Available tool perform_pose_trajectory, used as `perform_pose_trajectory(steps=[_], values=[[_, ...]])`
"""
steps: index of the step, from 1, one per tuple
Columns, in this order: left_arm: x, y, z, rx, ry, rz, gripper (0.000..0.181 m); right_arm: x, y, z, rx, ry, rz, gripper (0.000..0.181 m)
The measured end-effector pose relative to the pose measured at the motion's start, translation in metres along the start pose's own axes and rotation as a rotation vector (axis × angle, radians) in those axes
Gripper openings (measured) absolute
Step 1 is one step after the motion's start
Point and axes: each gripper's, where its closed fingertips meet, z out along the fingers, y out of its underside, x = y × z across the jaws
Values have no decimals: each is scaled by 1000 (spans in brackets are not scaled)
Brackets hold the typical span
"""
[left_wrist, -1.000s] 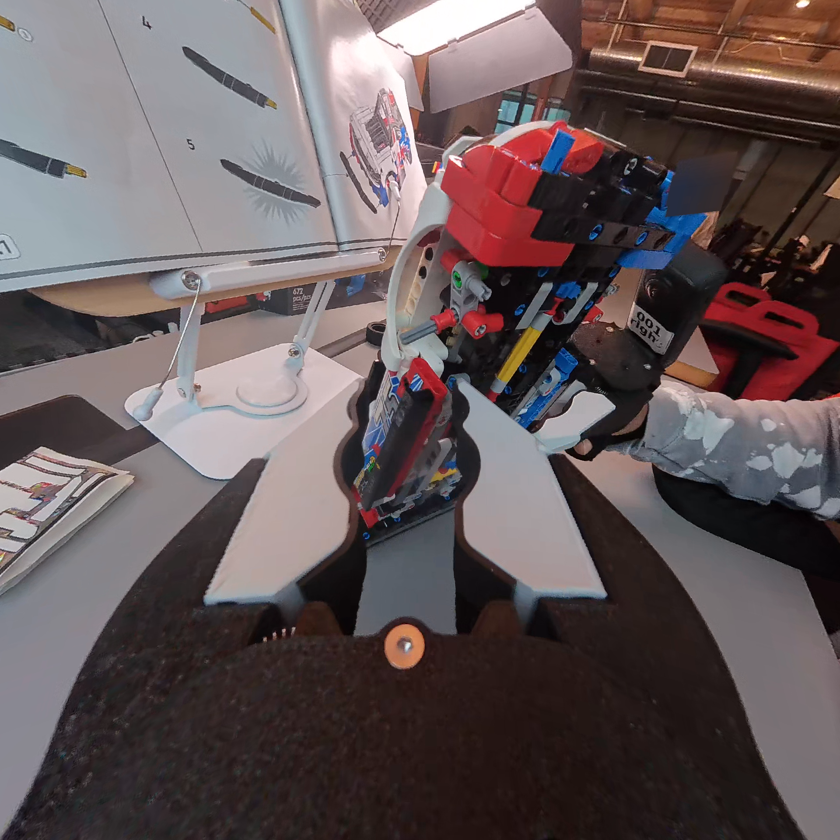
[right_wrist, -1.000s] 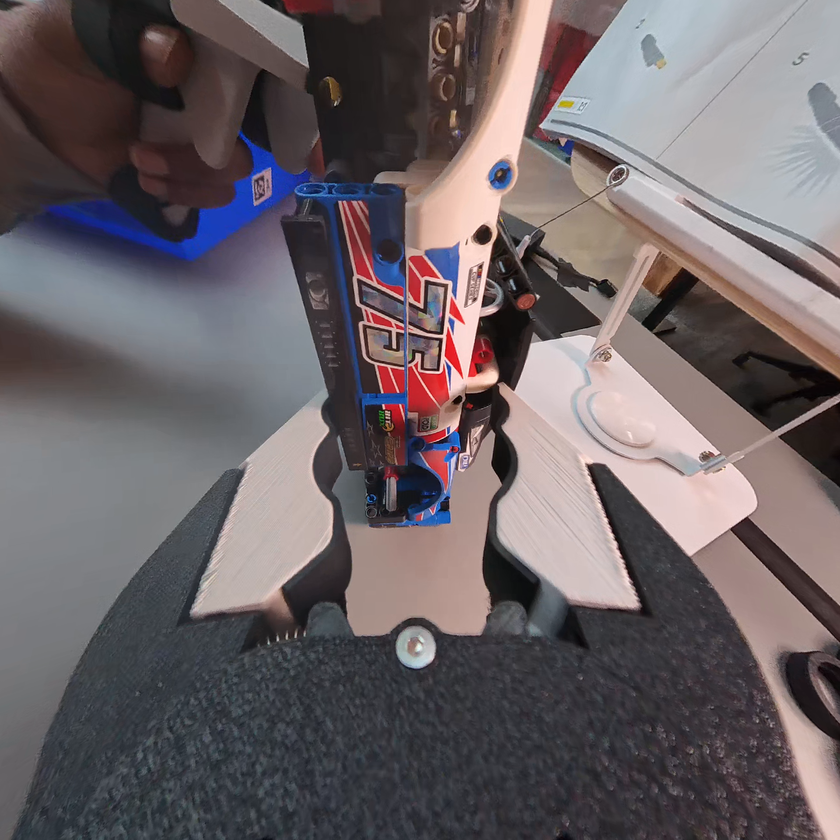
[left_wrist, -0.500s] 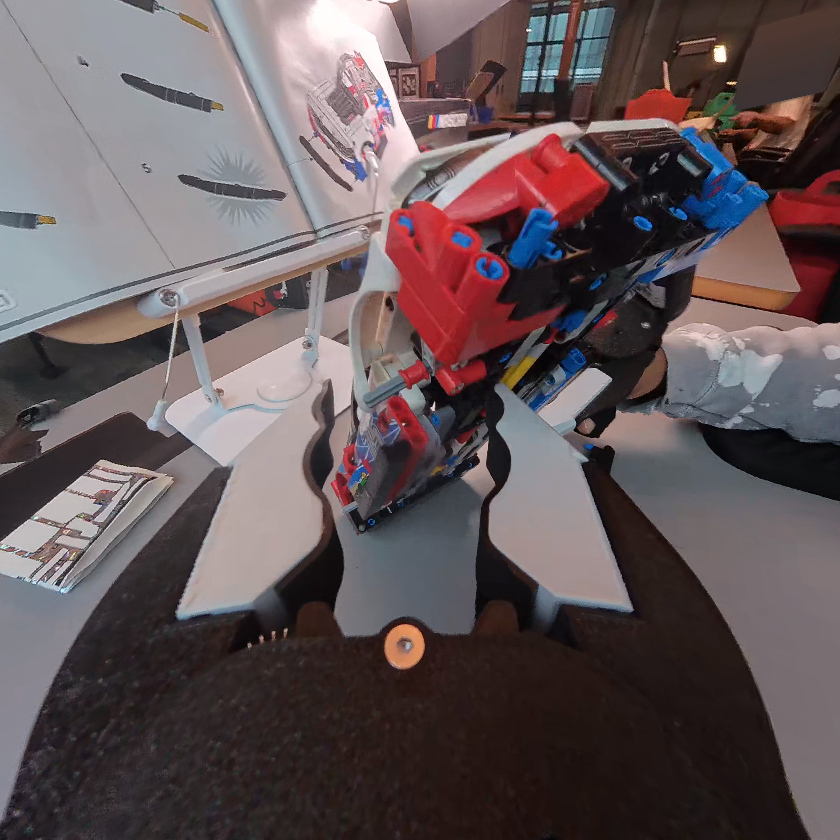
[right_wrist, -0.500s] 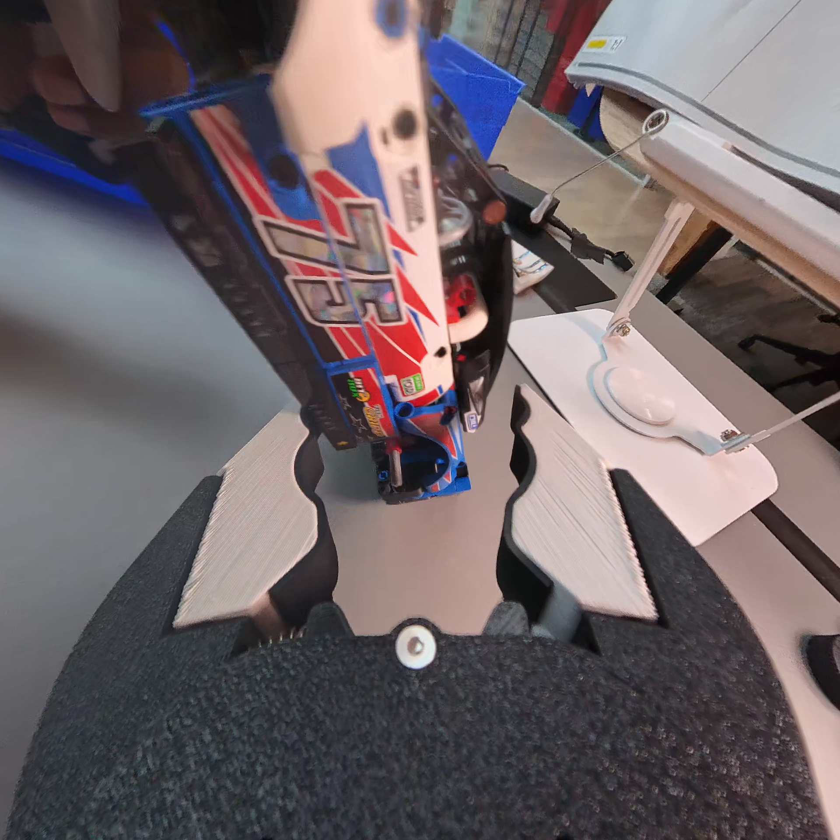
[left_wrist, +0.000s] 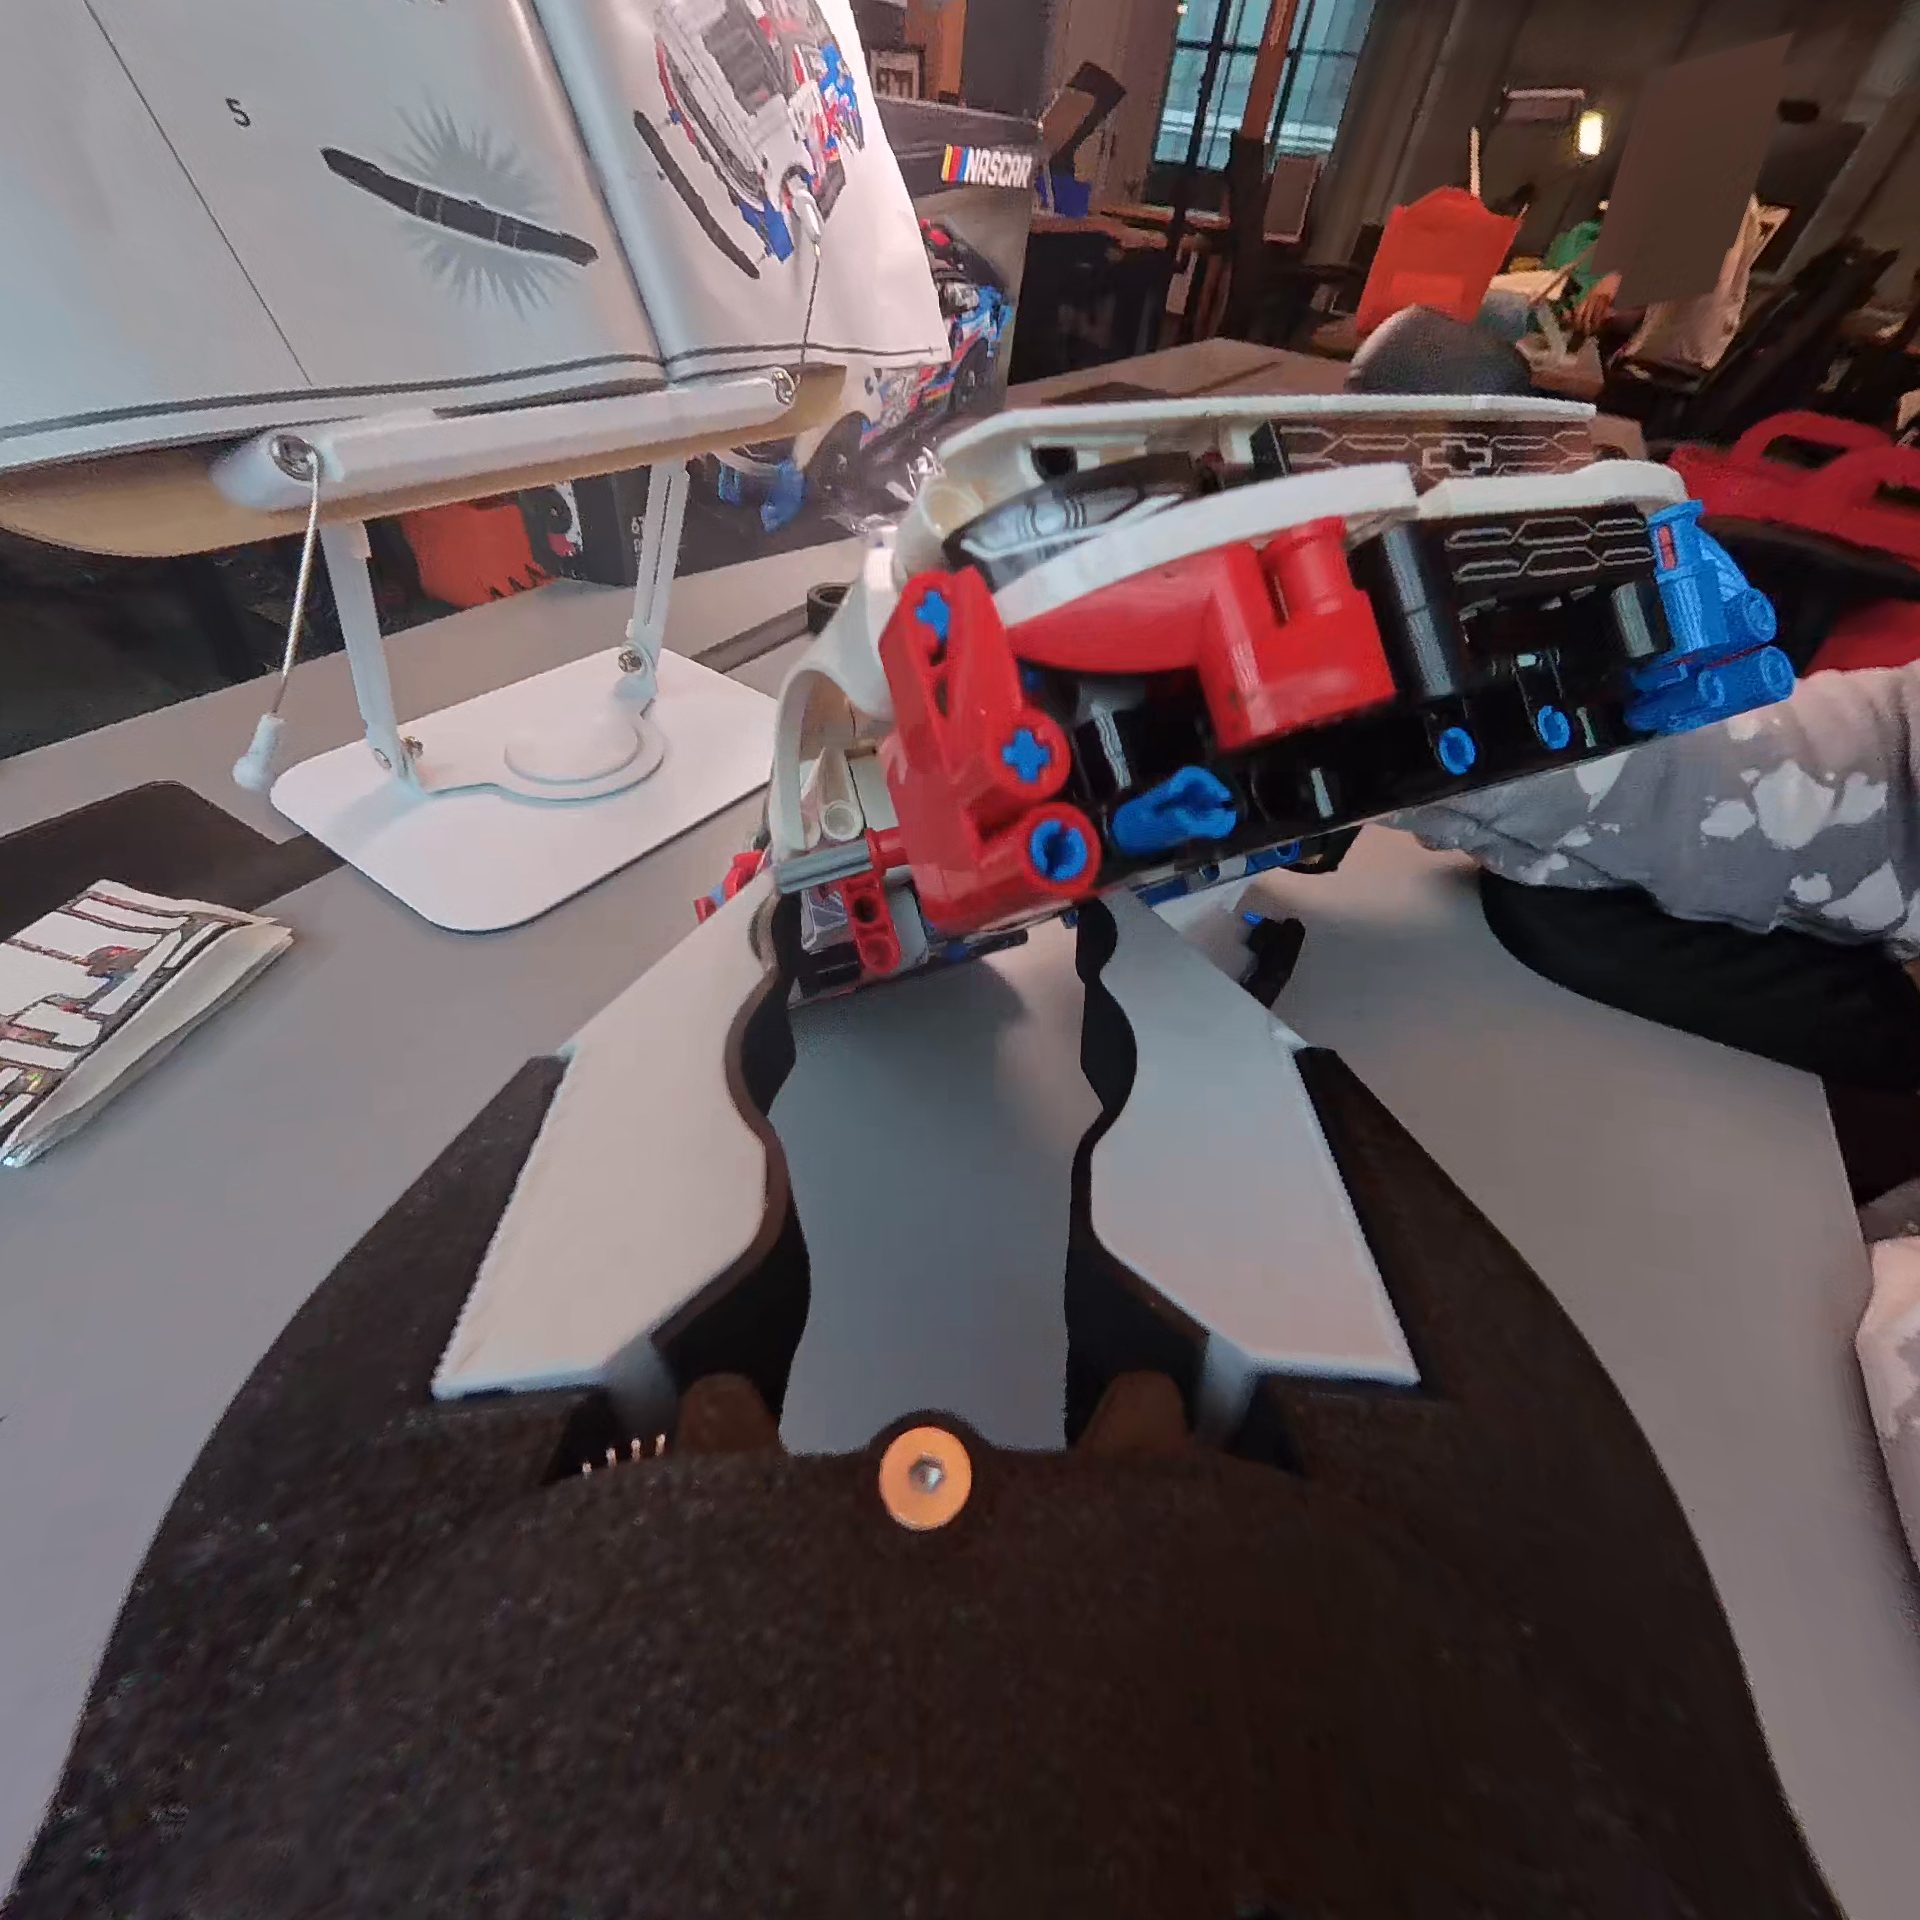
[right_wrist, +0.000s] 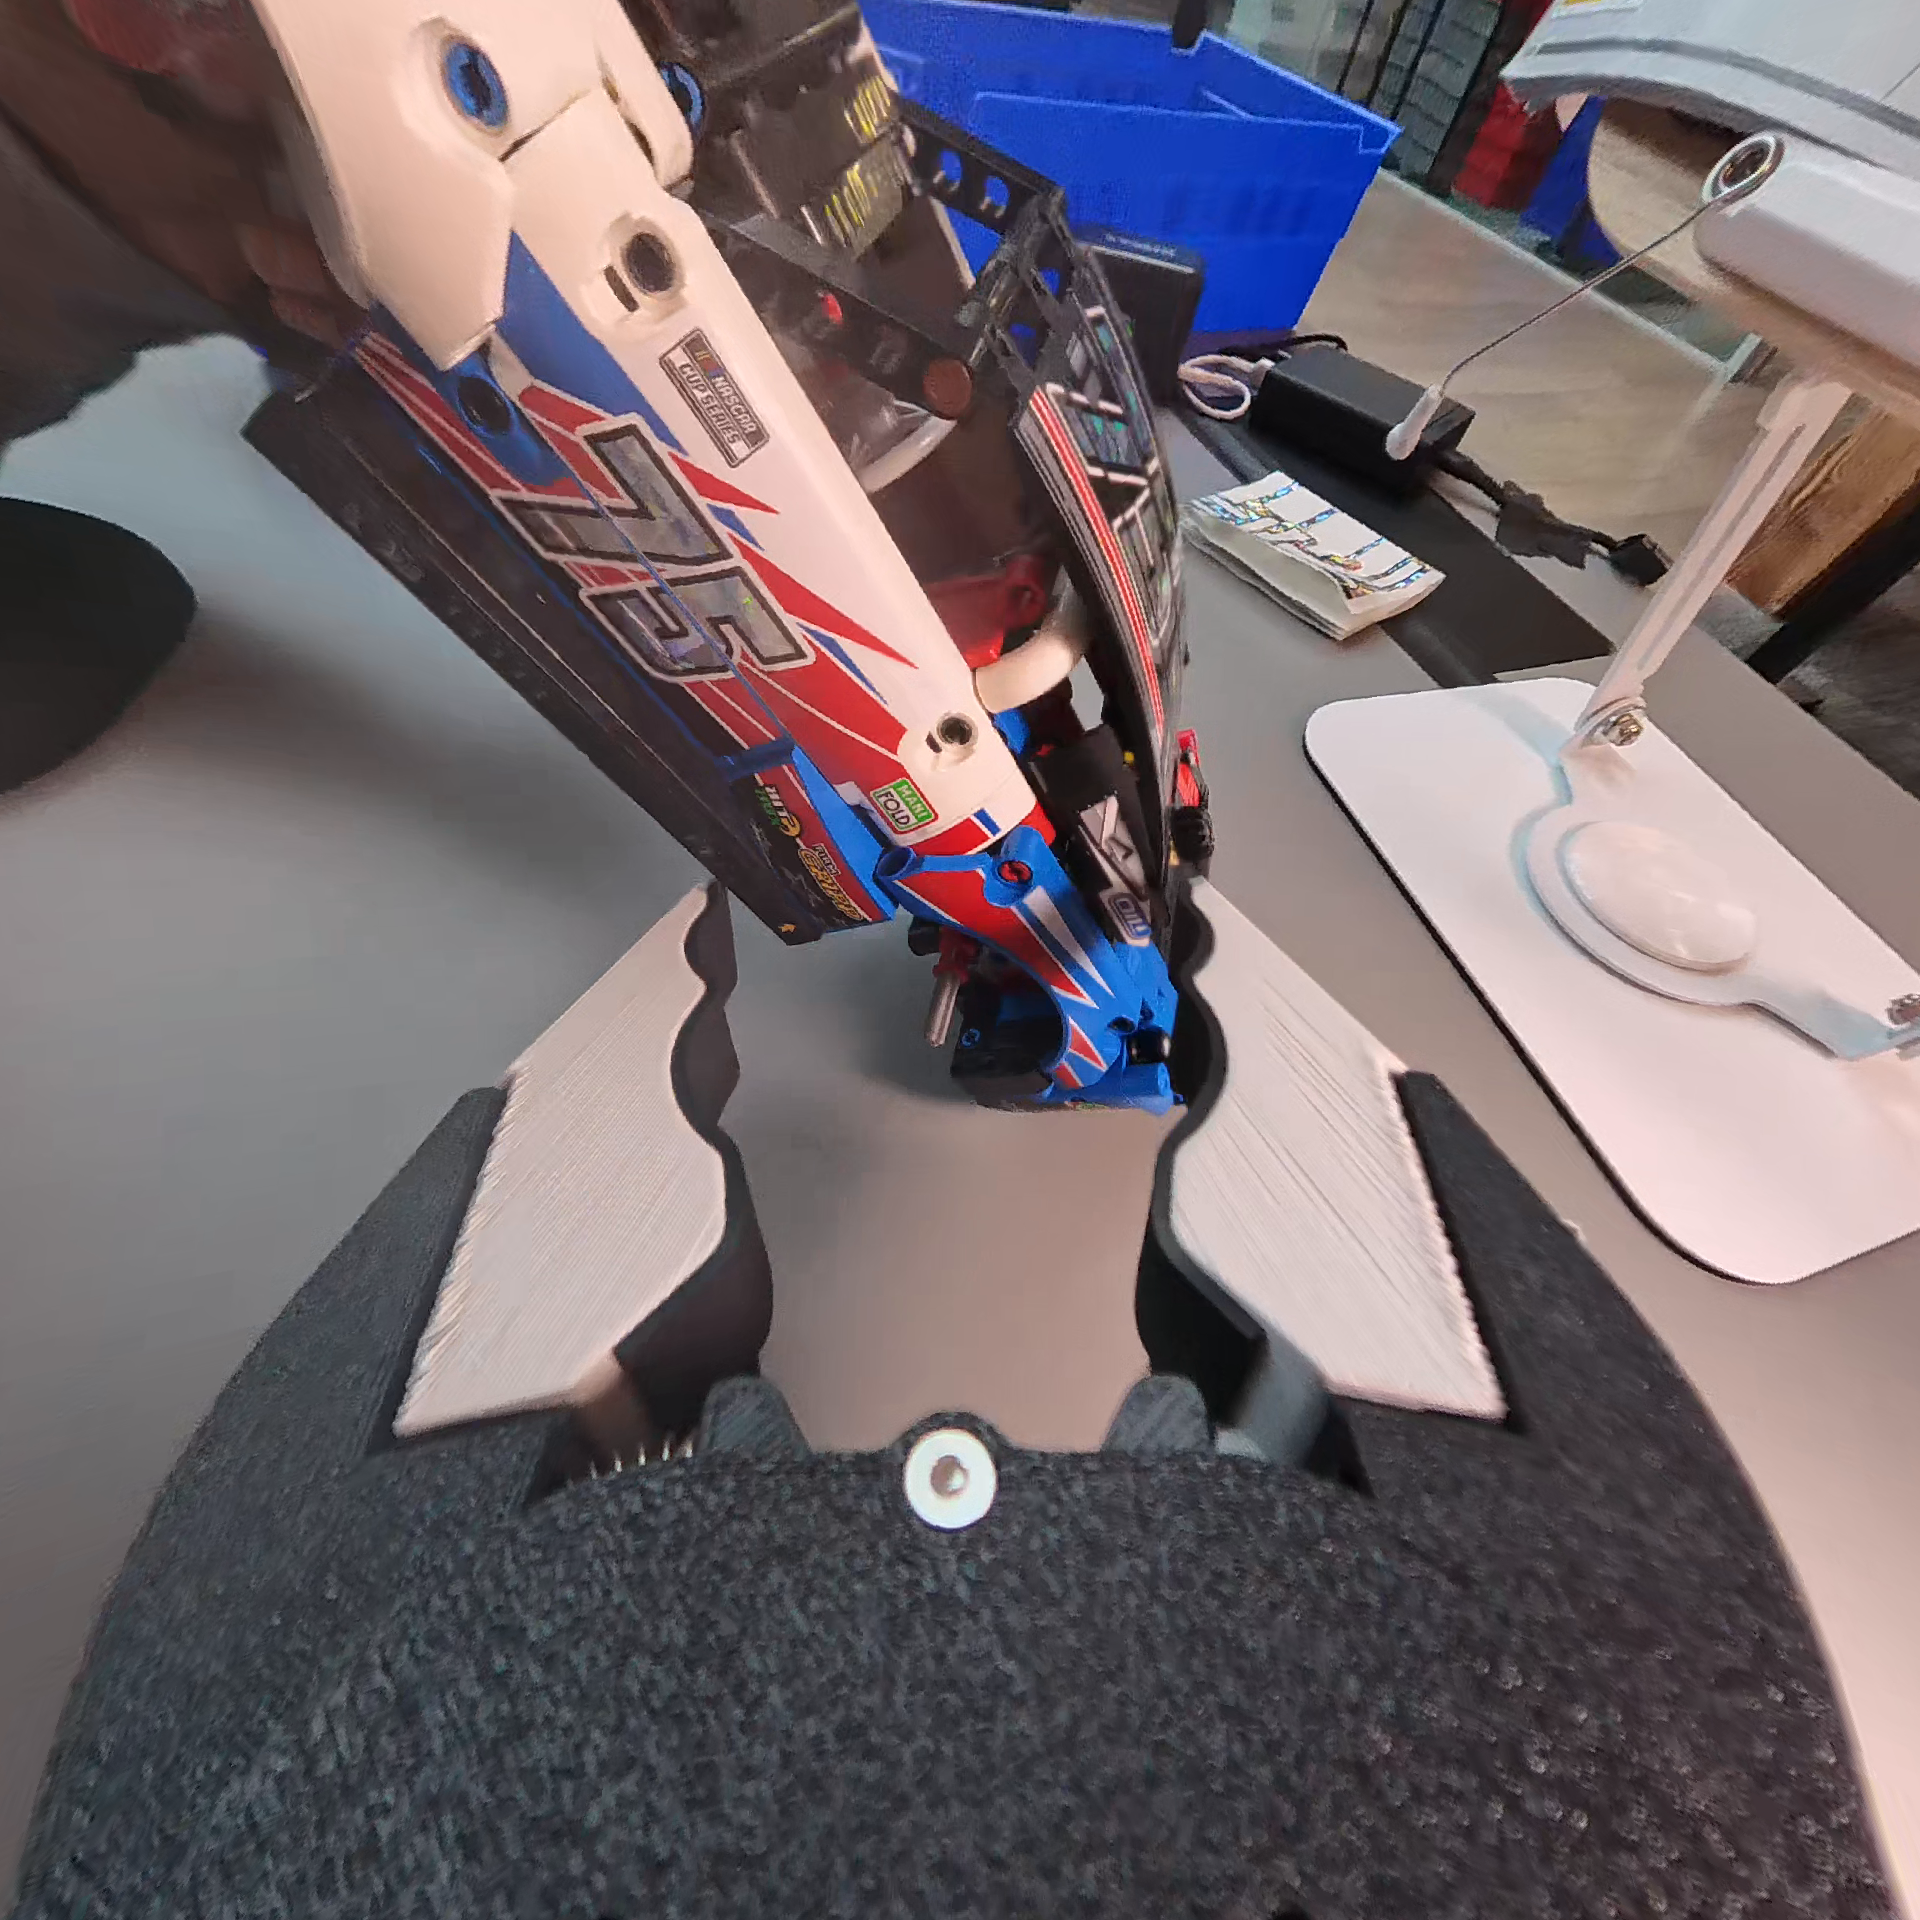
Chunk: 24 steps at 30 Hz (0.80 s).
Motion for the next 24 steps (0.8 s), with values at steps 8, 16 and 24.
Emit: perform_pose_trajectory(steps=[8, 16, 24], values=[[28, 37, -2, -121, 10, 91, 57, -5, 0, -2, -17, 174, -259, 98], [44, 57, 4, -159, -72, 336, 79, -27, -8, -1, -38, 269, -565, 93], [43, 68, 4, -166, -172, 446, 98, -37, -4, -2, -15, 264, -598, 92]])
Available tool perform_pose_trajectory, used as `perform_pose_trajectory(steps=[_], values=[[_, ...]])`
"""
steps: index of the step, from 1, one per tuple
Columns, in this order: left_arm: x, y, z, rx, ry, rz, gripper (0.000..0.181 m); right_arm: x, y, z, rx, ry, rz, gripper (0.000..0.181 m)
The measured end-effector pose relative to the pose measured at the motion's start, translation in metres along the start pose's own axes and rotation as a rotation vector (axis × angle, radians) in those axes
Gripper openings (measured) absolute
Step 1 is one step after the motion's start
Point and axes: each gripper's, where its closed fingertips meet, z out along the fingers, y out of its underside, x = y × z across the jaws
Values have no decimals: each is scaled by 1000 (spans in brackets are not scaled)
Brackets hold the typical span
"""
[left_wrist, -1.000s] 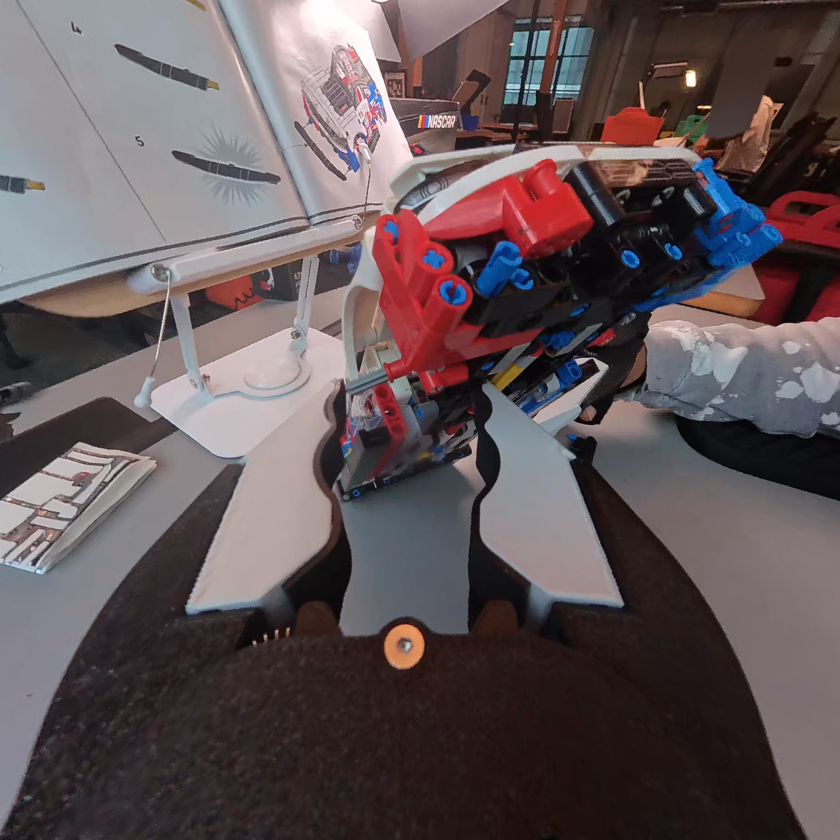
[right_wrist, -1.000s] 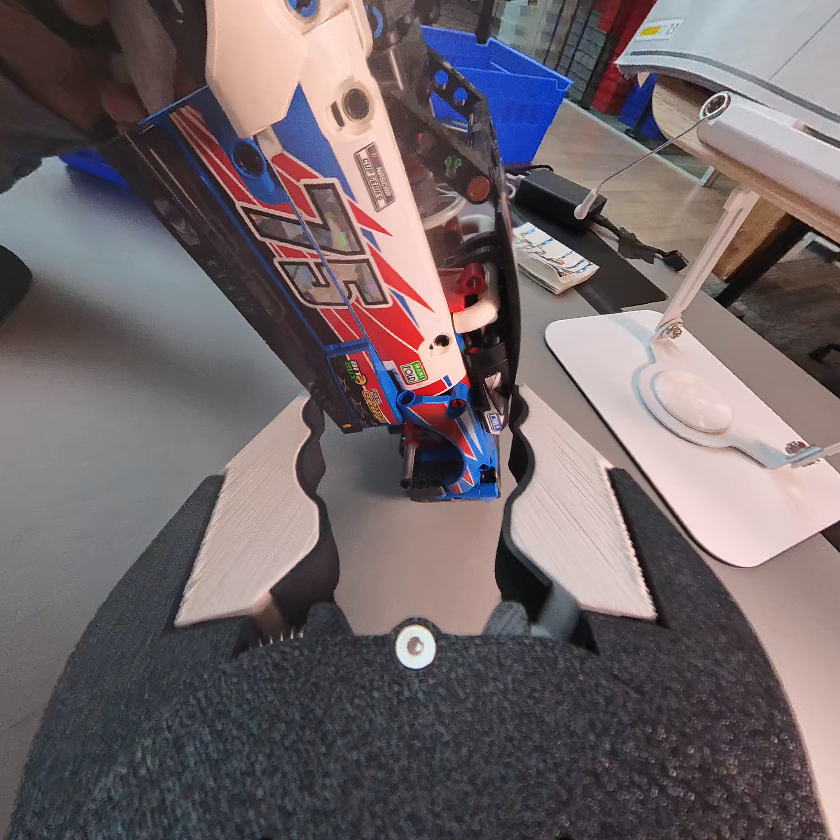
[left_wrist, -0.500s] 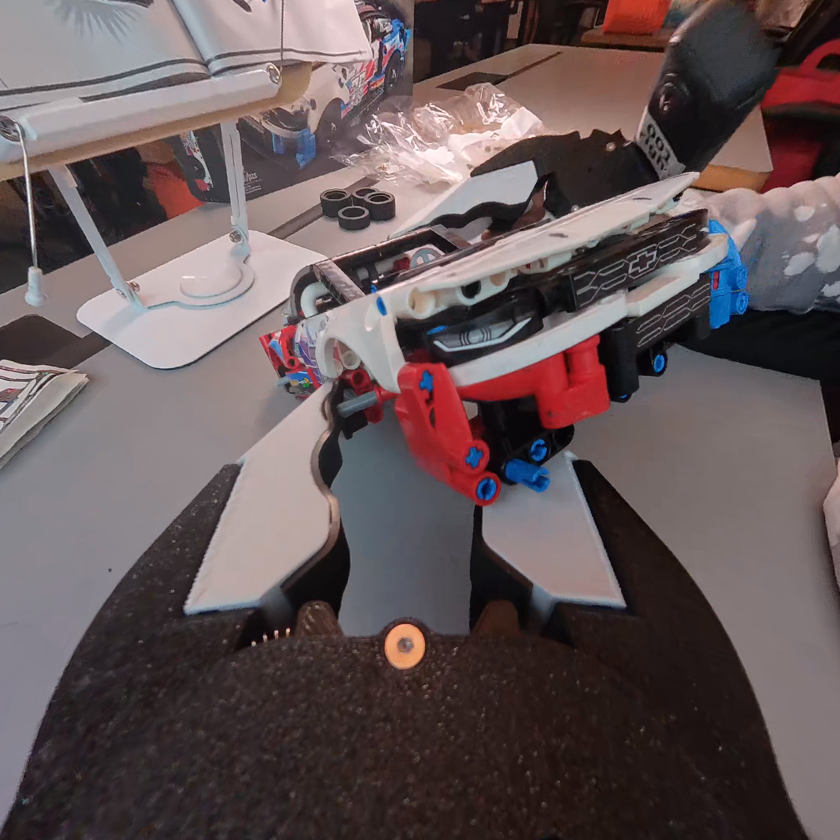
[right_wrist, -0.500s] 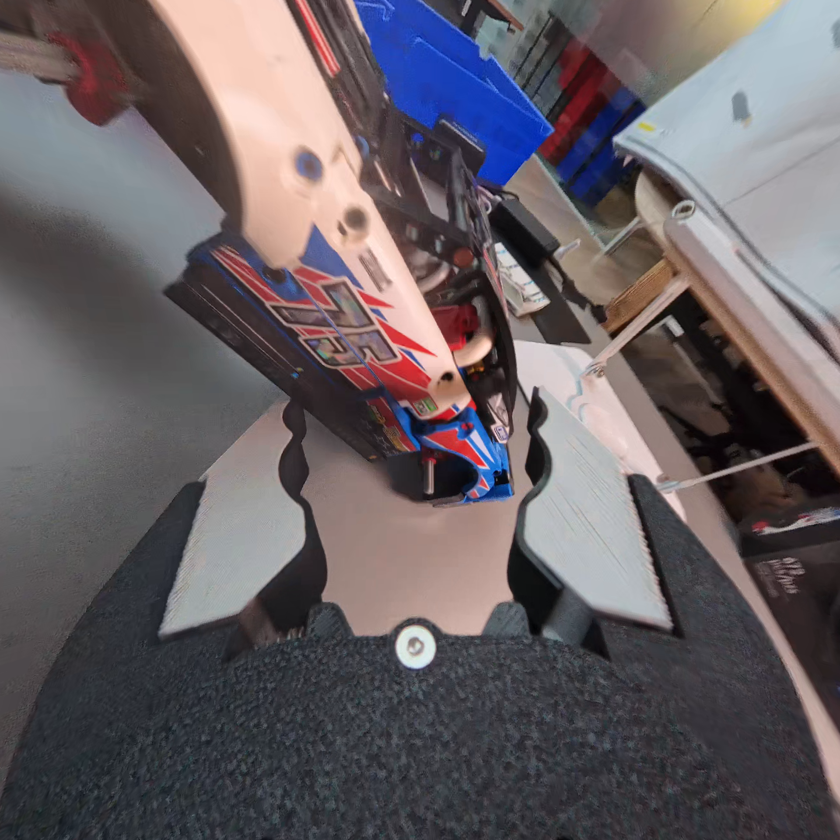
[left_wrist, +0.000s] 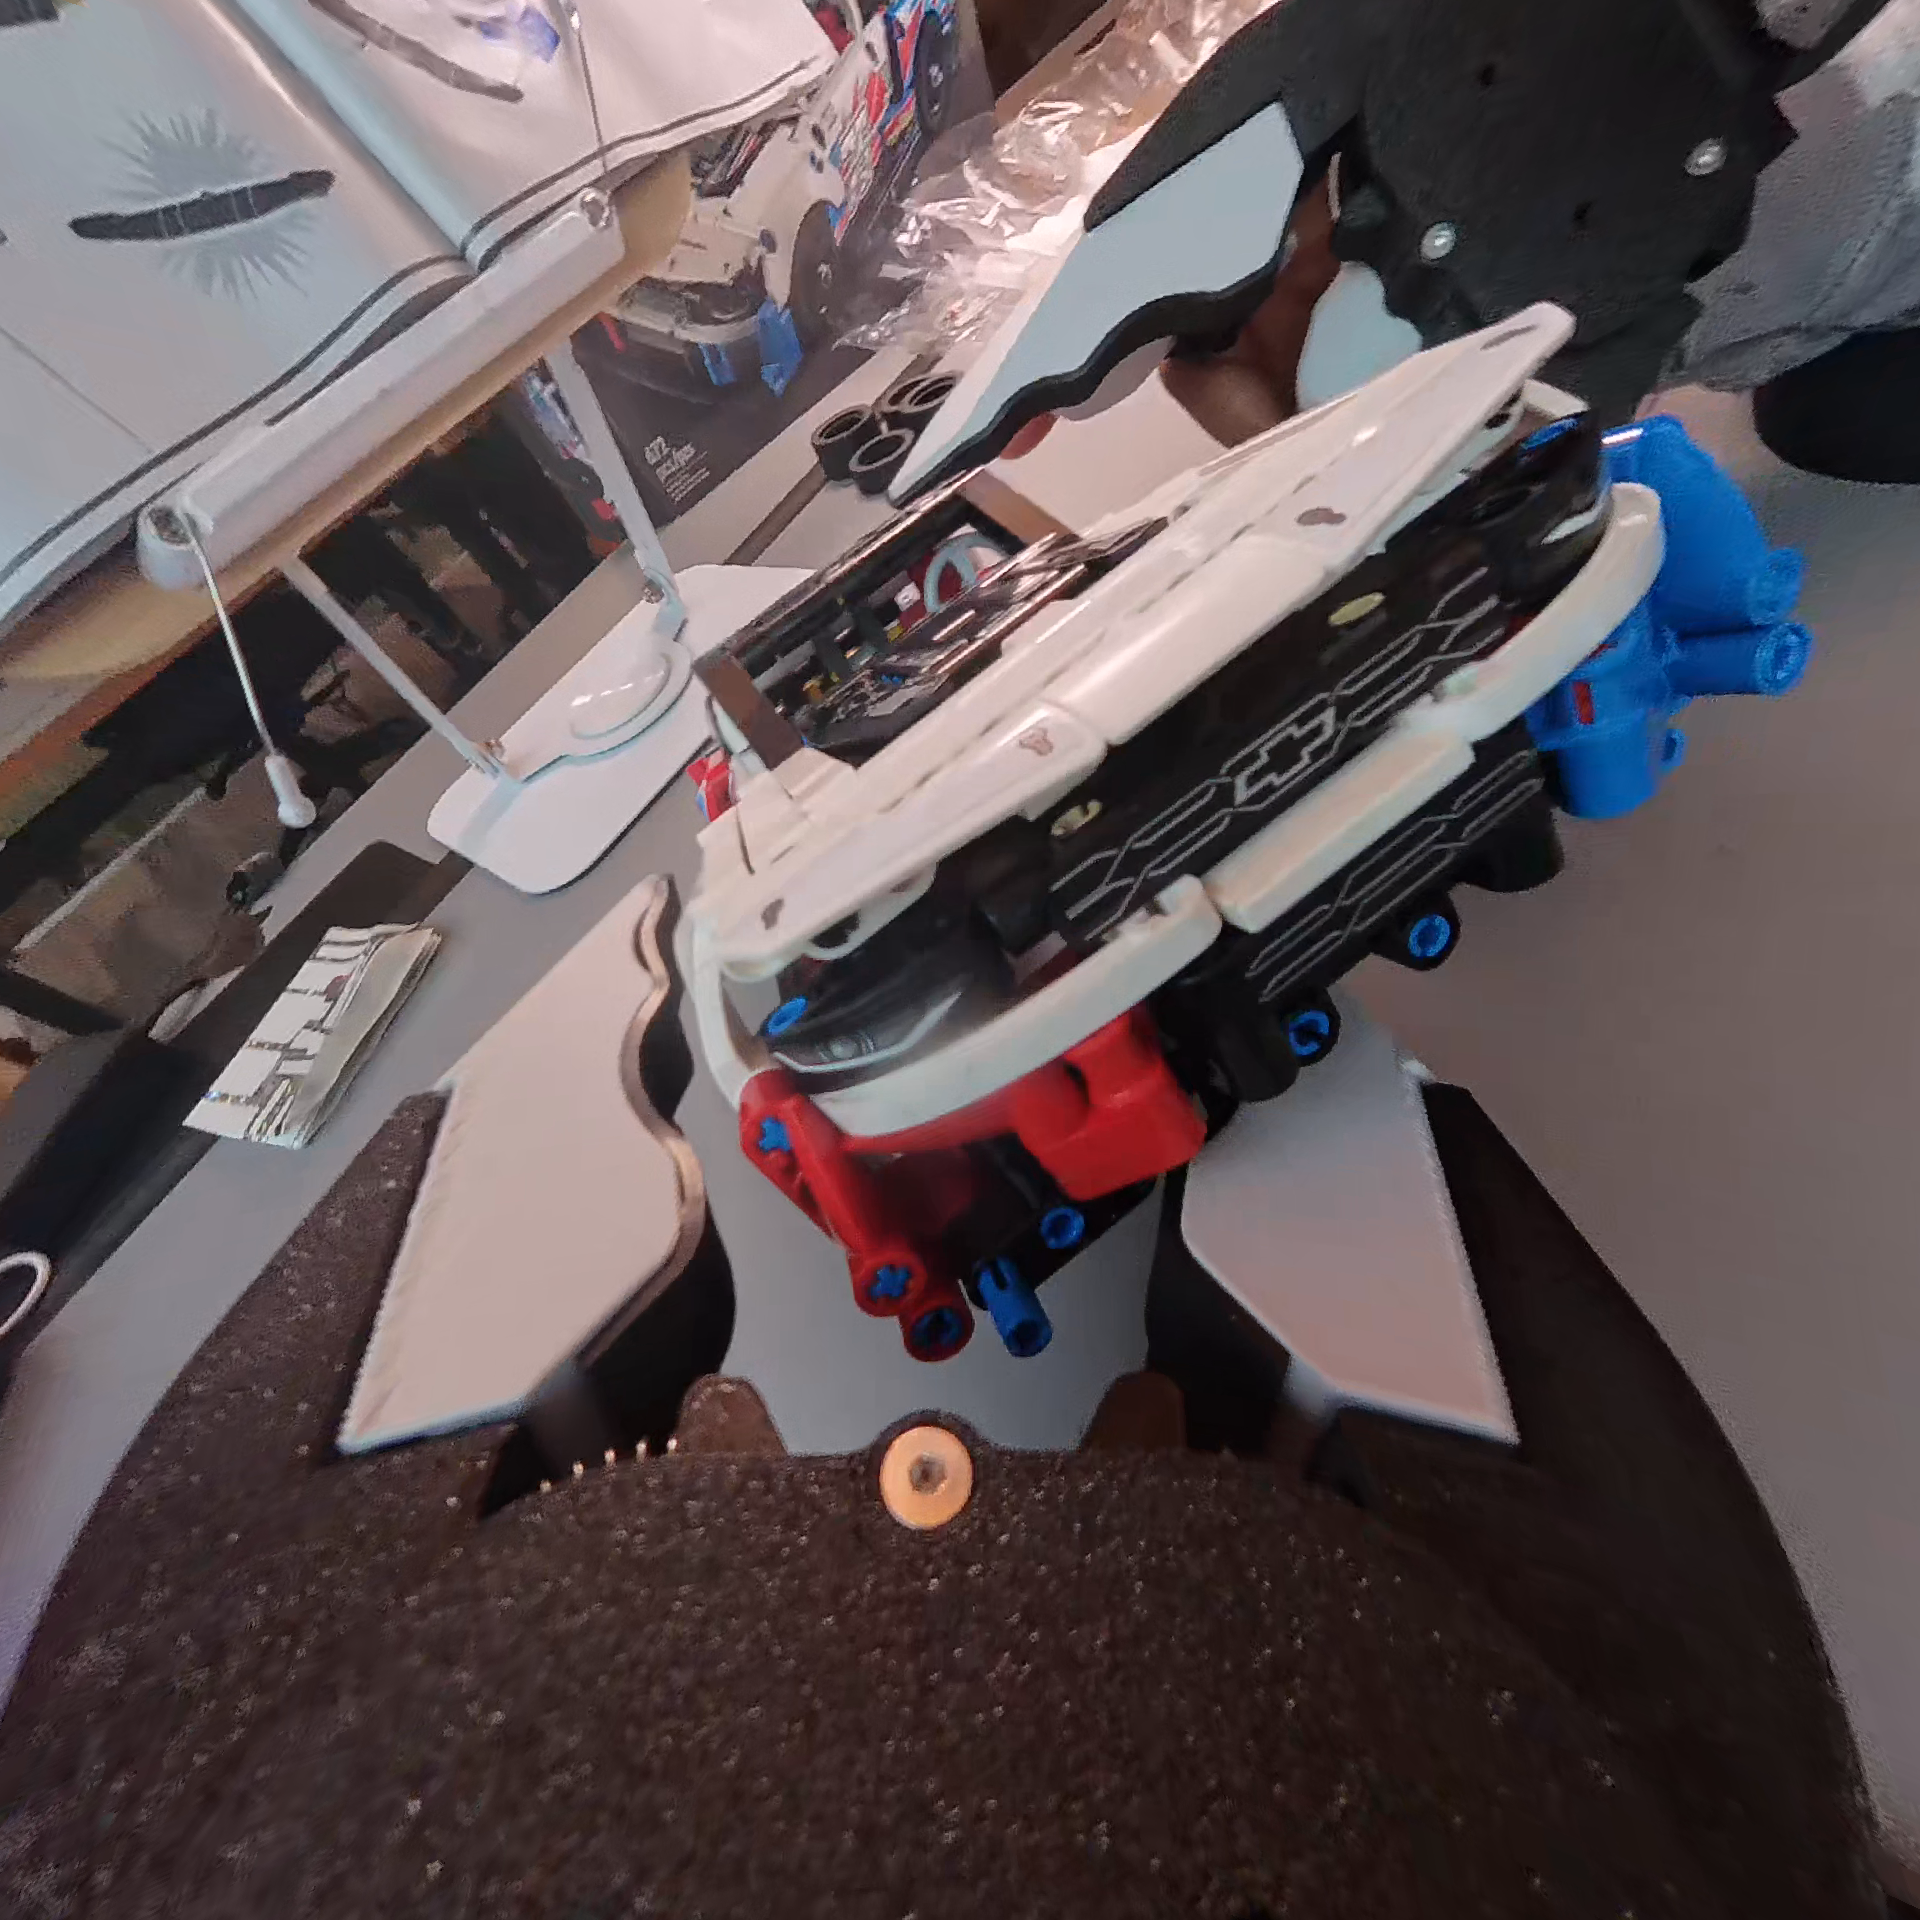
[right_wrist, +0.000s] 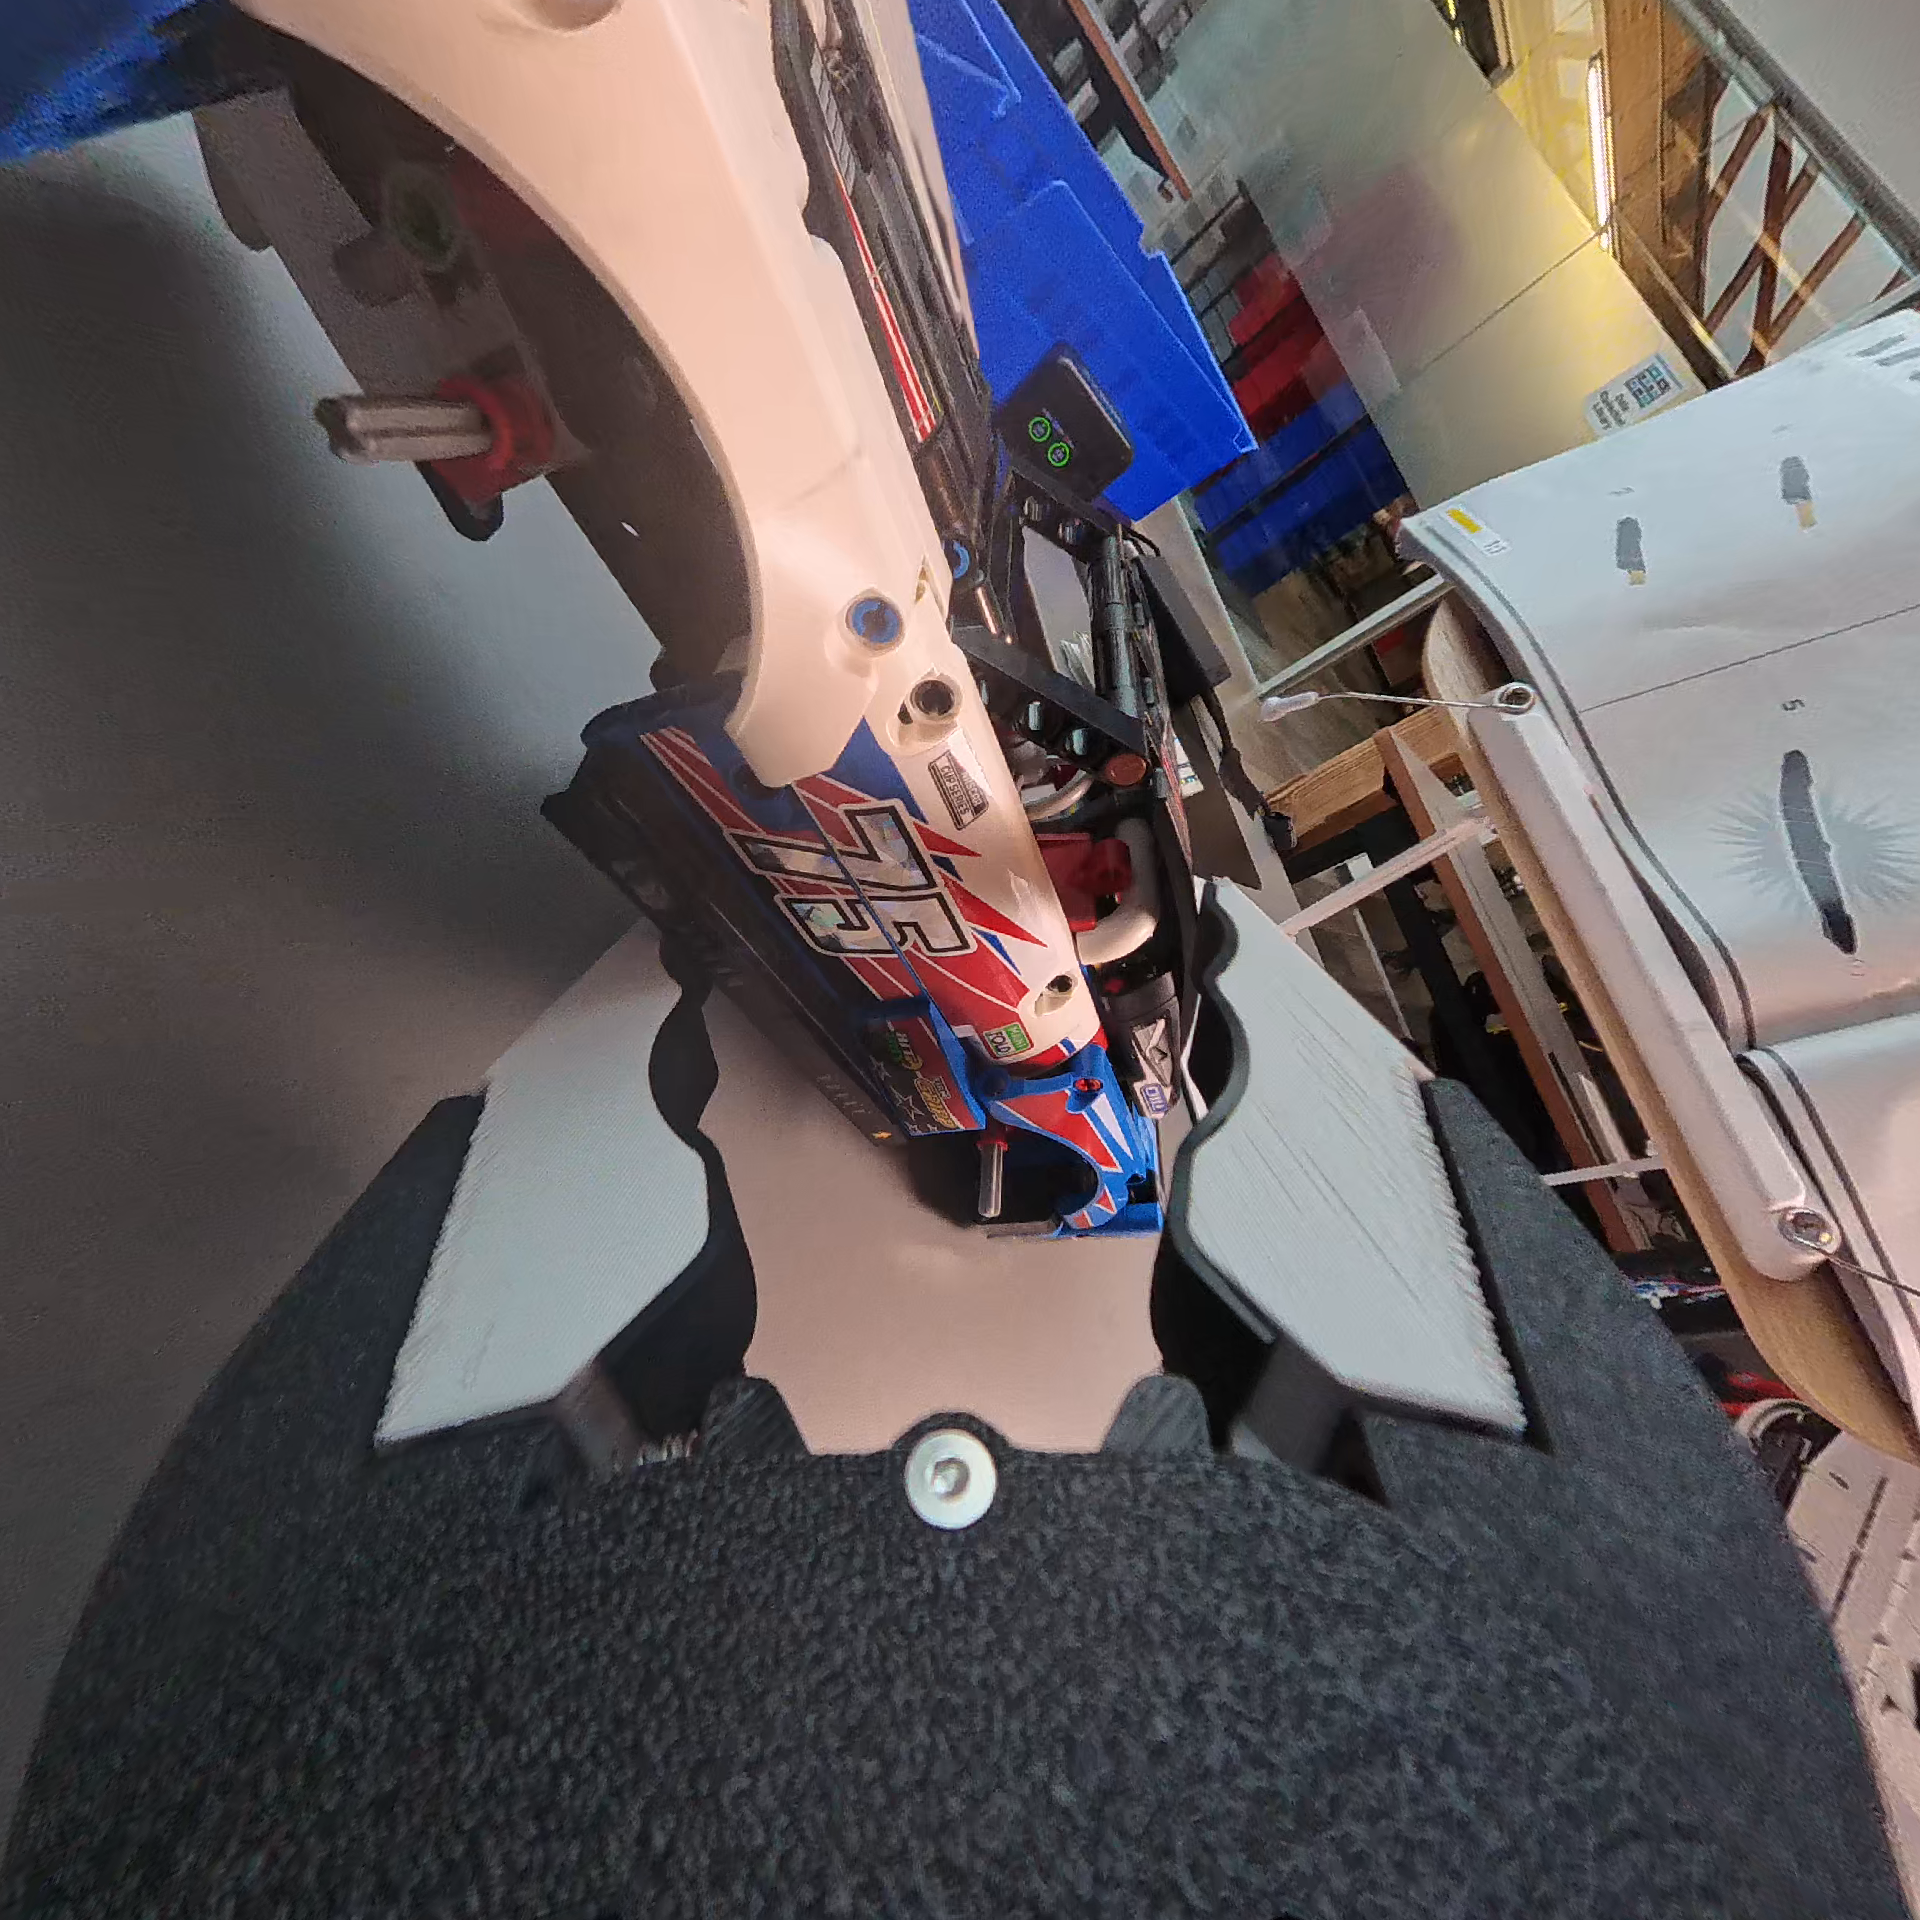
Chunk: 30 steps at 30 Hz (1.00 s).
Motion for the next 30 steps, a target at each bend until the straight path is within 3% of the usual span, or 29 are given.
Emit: perform_pose_trajectory(steps=[4, 6, 10, 11, 13, 15, 17, 20, 23, 28, 30], values=[[8, -9, -2, 69, -10, 124, 94, -8, -3, -4, -2, -108, 49, 100], [8, -10, -4, 82, -5, 136, 92, -13, -10, -12, 2, -241, 147, 108], [10, -9, -9, 91, 11, 149, 91, 13, -31, -52, 114, -642, 664, 94], [10, -9, -10, 92, 14, 152, 90, 34, -22, -49, 109, -648, 785, 89], [11, -10, -12, 99, 22, 154, 90, 61, 23, -25, -39, -602, 962, 78], [11, -11, -14, 110, 27, 155, 90, 64, 62, -1, -185, -625, 1144, 68], [12, -12, -16, 118, 29, 164, 89, 54, 73, 15, -236, -723, 1286, 65], [14, -13, -20, 134, 37, 183, 88, 35, 76, 28, -309, -852, 1335, 61], [15, -14, -23, 150, 47, 182, 88, 22, 65, 29, -315, -981, 1361, 47], [12, -14, -24, 142, 40, 156, 87, 27, 67, 36, -284, -876, 1251, 41], [12, -16, -24, 147, 47, 136, 86, 33, 74, 39, -295, -764, 1153, 26]])
